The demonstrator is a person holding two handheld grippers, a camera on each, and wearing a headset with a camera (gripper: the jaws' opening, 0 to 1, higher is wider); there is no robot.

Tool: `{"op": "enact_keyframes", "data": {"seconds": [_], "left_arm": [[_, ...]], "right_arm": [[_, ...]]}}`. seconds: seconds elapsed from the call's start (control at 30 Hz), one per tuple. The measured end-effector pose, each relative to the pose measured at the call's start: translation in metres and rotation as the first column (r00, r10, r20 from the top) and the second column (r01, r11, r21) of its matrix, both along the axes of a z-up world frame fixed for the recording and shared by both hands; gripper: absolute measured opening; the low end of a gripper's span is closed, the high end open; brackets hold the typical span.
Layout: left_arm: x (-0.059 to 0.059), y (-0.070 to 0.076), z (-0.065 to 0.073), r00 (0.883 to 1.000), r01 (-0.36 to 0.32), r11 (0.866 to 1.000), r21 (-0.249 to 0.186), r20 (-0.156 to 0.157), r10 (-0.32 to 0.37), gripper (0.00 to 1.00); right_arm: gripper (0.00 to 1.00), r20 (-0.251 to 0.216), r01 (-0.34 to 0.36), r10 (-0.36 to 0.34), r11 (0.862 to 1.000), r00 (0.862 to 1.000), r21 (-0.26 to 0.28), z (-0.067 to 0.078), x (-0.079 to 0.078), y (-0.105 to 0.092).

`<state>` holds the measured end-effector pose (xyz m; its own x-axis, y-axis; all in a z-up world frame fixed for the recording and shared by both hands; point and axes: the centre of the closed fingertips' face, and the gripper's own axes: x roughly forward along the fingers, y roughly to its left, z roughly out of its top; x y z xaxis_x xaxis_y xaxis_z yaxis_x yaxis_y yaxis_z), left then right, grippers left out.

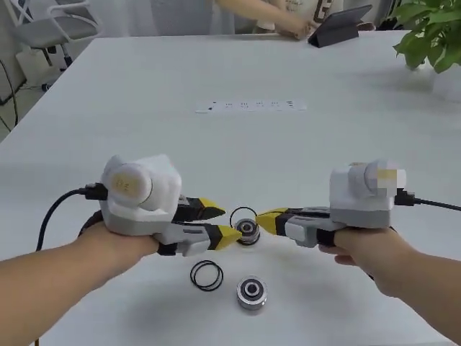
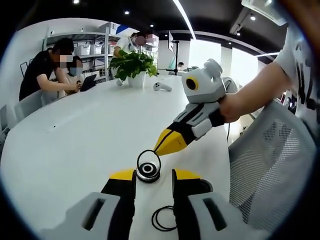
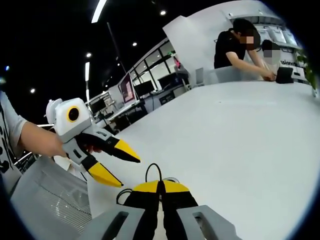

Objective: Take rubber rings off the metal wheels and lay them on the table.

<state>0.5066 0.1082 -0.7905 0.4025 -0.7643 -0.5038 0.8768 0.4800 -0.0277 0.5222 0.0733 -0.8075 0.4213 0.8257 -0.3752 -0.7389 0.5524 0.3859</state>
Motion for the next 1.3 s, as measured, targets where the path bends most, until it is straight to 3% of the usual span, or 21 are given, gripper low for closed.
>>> {"op": "enact_keyframes", "data": {"seconds": [0.27, 0.5, 0.73, 0.9, 1.3], "left_arm": [[-0.015, 0.022, 0.016, 1.000, -0.030, 0.998, -0.048, -0.010, 0.029, 0.33], [-0.028, 0.043, 0.021, 0.999, -0.041, 0.998, -0.038, -0.006, 0.041, 0.40], [-0.035, 0.060, 0.024, 0.998, -0.064, 0.997, -0.036, -0.004, 0.064, 0.44], [-0.041, 0.067, 0.021, 0.998, -0.061, 0.998, -0.016, 0.003, 0.062, 0.47], [-0.045, 0.080, 0.016, 0.996, -0.091, 0.996, -0.013, -0.010, 0.090, 0.50]], "right_arm": [[0.00, 0.006, -0.024, 0.024, 1.000, 1.000, 0.019, 0.011, -0.008, 0.008], [0.00, -0.007, -0.071, 0.071, 0.997, 0.997, 0.018, 0.013, -0.019, 0.021], [0.00, -0.024, -0.135, 0.135, 0.991, 0.991, -0.005, 0.007, -0.026, 0.033], [0.00, -0.046, -0.167, 0.167, 0.986, 0.985, -0.014, 0.003, -0.032, 0.041], [0.00, -0.094, -0.251, 0.245, 0.966, 0.965, -0.057, -0.014, -0.050, 0.058]]}}
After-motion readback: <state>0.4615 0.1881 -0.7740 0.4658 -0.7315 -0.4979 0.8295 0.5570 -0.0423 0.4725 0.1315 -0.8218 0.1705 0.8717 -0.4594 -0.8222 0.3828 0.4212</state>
